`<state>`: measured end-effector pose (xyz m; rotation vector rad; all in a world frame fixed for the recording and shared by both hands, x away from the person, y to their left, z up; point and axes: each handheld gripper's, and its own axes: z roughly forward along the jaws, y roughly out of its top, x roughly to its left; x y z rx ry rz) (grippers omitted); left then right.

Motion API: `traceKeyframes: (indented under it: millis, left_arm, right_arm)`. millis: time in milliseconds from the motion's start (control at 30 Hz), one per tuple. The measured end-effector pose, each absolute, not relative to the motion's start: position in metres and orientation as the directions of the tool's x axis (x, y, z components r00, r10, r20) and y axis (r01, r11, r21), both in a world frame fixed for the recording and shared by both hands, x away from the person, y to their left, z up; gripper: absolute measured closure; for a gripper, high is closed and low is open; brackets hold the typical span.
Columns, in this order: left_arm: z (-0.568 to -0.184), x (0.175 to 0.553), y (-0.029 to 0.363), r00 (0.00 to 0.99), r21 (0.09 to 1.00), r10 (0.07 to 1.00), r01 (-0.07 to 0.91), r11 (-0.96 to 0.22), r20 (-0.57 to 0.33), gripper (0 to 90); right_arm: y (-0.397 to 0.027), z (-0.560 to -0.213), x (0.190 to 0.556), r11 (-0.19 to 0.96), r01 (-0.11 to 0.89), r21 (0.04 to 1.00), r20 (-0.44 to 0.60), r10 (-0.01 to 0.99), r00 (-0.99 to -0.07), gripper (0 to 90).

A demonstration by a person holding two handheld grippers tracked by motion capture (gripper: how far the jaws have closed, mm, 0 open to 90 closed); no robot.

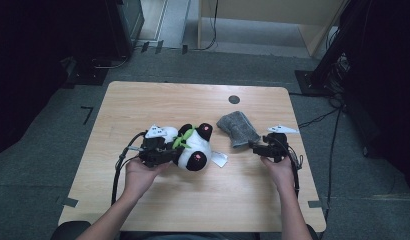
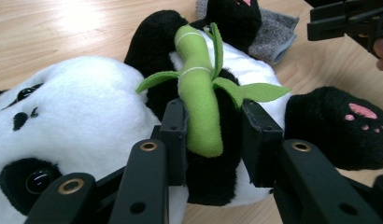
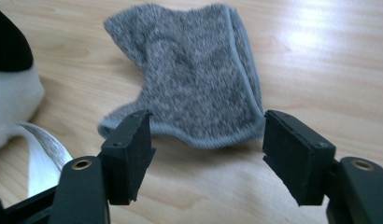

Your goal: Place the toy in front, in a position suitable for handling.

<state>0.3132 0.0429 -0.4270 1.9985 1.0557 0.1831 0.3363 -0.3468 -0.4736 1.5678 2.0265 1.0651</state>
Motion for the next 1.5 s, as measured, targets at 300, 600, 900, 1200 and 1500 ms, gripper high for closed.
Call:
traceKeyframes:
  millis: [300, 600, 900, 1200, 1500]
  left_arm:
    - [-0.428, 0.303, 0.038, 0.633, 0.746, 0.727, 0.613, -0.261, -0.266, 49.5]
    - [-0.430, 0.292, 0.031, 0.633, 0.748, 0.715, 0.619, -0.239, -0.296, 43.8]
    - [-0.426, 0.297, 0.047, 0.653, 0.771, 0.694, 0.596, -0.226, -0.301, 39.0]
    - [-0.418, 0.298, 0.066, 0.684, 0.802, 0.704, 0.522, -0.291, -0.190, 35.4]
    - [-0.424, 0.312, 0.101, 0.696, 0.797, 0.687, 0.528, -0.294, -0.208, 33.8]
  right_arm:
    - [-0.338, -0.465, 0.356, 0.080, 0.647, 0.758, 0.186, 0.925, -0.332, 37.8]
    - [-0.313, -0.472, 0.384, 0.162, 0.659, 0.734, 0.133, 0.918, -0.374, 40.8]
    - [-0.309, -0.482, 0.400, 0.187, 0.671, 0.718, 0.119, 0.916, -0.383, 41.6]
    - [-0.304, -0.484, 0.404, 0.199, 0.670, 0.715, 0.154, 0.890, -0.429, 44.9]
    - [-0.303, -0.499, 0.409, 0.247, 0.686, 0.684, 0.130, 0.884, -0.448, 48.9]
